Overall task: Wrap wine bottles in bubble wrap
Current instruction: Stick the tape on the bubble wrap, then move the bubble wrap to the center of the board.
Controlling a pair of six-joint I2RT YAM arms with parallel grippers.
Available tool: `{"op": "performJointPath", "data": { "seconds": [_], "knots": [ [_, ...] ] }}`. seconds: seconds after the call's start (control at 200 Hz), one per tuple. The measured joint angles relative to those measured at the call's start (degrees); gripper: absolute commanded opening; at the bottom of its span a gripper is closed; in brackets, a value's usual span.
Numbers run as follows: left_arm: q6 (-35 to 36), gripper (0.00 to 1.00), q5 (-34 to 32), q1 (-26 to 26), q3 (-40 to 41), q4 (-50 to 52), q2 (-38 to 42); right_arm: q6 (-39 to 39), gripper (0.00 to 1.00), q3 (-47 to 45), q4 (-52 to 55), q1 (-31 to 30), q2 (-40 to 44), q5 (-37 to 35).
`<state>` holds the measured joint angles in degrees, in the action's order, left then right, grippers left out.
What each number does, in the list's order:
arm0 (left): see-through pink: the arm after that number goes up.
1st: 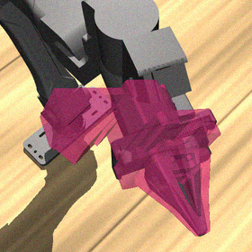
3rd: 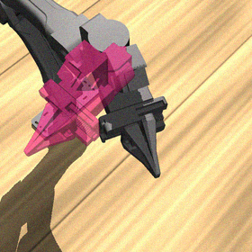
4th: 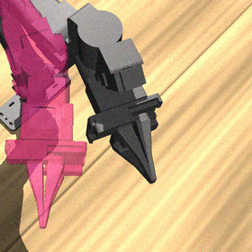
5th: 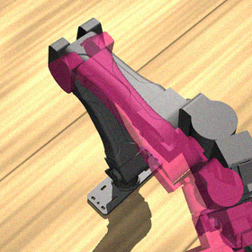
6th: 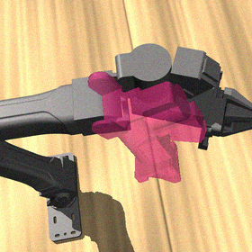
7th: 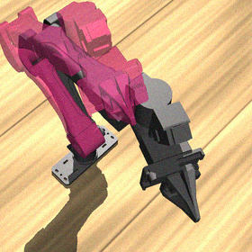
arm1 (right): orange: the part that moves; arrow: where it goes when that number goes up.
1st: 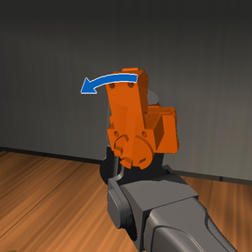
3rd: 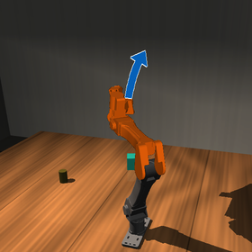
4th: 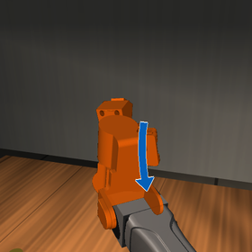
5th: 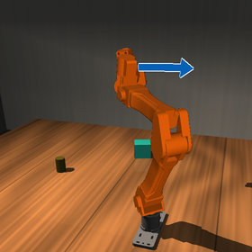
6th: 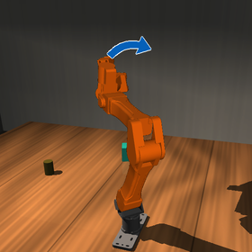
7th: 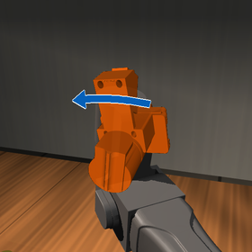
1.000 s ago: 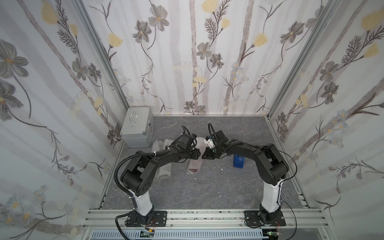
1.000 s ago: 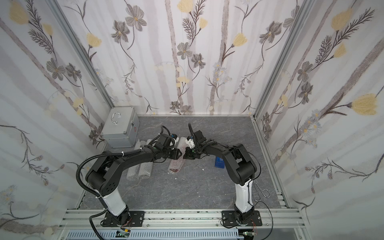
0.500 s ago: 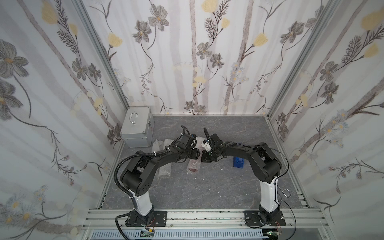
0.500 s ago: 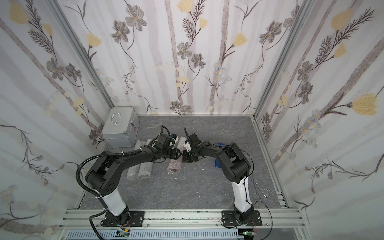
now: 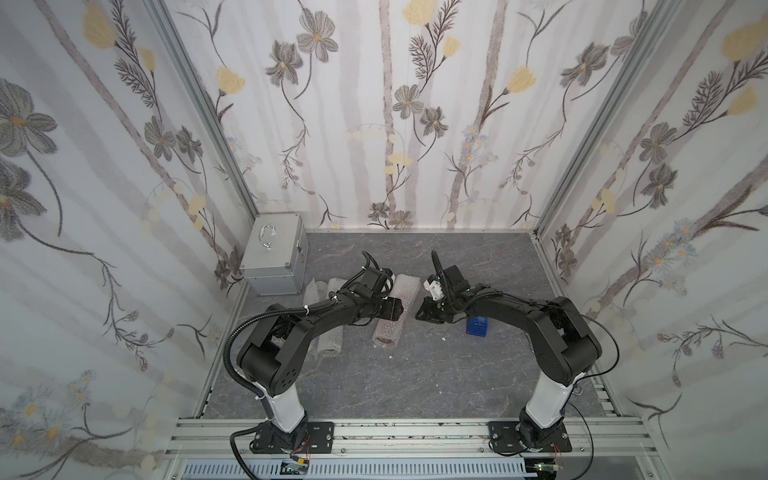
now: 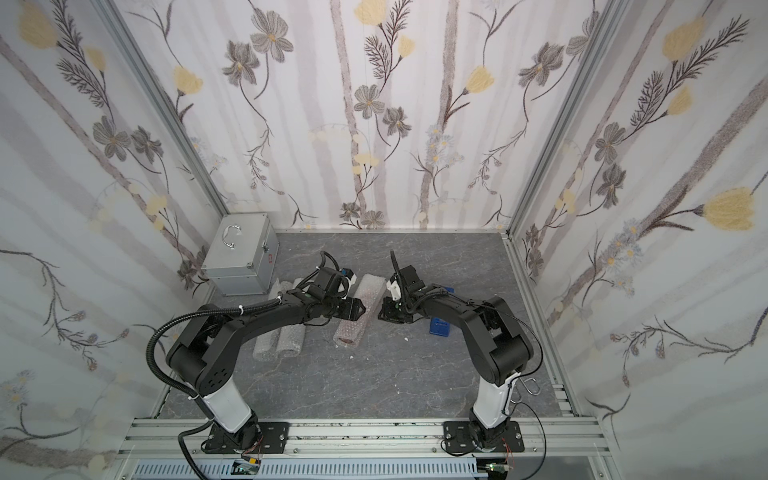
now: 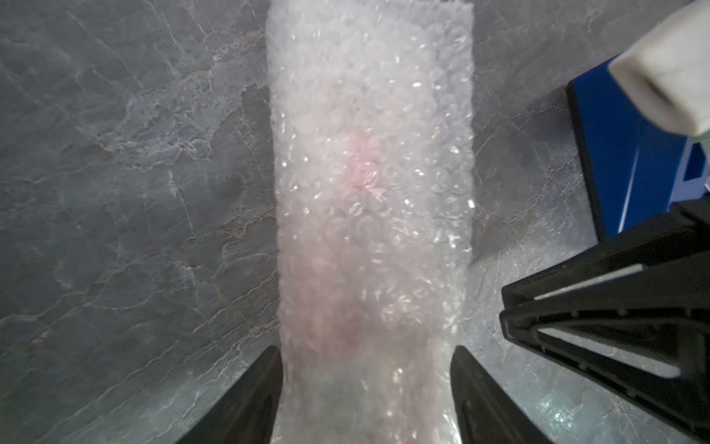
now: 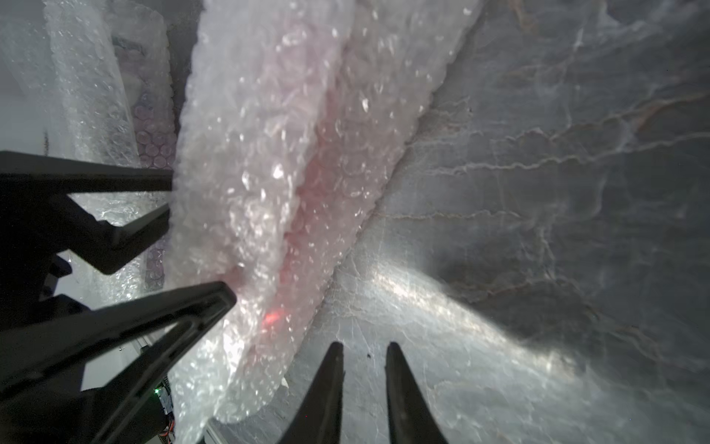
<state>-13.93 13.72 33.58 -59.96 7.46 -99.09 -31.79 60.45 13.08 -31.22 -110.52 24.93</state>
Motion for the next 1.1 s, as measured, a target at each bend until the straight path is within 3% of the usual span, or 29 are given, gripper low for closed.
{"op": "performJointPath", "data": {
  "seconds": [0.185, 0.26, 0.31, 0.335, 0.43, 0.62, 0.899, 1.099],
  "knots": [
    [0.55, 1.00, 3.19, 0.07, -3.78, 2.43, 3.39, -5.31, 0.64, -4.74, -8.00, 0.31, 3.30, 2.27],
    [1.79, 1.00, 4.46, -0.22, -4.76, 3.67, 4.55, -8.48, 0.82, -6.05, -11.52, 0.00, 3.28, 2.60],
    [2.12, 1.00, 5.14, -0.59, -5.03, 4.33, 5.25, -9.70, 0.86, -6.36, -13.44, -0.39, 2.95, 2.97],
    [2.45, 1.00, 5.75, -0.90, -5.05, 4.57, 5.60, -10.71, 0.95, -6.36, -14.88, -0.66, 2.56, 3.32],
    [3.65, 1.00, 5.97, -3.23, -5.07, 5.22, 7.06, -13.38, 1.00, -6.34, -19.65, -1.18, 0.57, 4.04],
    [6.32, 1.00, 5.73, -10.29, -4.20, 5.29, 10.25, -17.05, 0.98, -2.62, -24.65, -1.20, -6.43, 4.13],
    [6.45, 1.00, 3.21, -21.16, -1.44, 4.15, 14.82, -17.42, 0.70, 8.59, -25.46, -2.51, -17.57, 6.84],
    [6.64, 1.00, 2.99, -25.20, -0.33, 3.08, 16.96, -17.53, 0.59, 11.10, -28.74, -5.64, -21.16, 8.46]
  ]
}}
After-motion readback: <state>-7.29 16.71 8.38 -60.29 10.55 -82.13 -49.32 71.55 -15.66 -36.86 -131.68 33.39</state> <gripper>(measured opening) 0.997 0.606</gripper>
